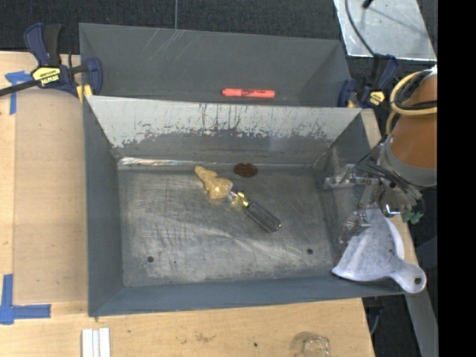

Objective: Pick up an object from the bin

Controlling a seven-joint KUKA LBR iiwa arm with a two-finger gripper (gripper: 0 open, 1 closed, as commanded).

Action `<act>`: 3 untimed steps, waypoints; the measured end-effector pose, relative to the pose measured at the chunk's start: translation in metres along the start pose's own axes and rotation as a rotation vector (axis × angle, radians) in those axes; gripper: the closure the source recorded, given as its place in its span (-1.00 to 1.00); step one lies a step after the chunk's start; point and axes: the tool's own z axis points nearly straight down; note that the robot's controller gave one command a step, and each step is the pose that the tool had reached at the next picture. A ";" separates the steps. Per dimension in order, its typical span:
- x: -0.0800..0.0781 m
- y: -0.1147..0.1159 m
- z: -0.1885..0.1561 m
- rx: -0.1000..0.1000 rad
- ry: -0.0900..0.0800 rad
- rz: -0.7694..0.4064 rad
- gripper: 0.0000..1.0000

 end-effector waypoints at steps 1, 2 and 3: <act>-0.002 0.001 -0.004 0.002 -0.008 -0.003 -1.00; -0.023 0.039 0.060 0.002 -0.014 -0.001 -1.00; -0.031 0.065 0.068 0.000 -0.003 0.001 -1.00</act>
Offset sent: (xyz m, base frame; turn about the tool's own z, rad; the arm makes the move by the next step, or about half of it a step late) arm 0.0364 0.0721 -0.1150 -0.0029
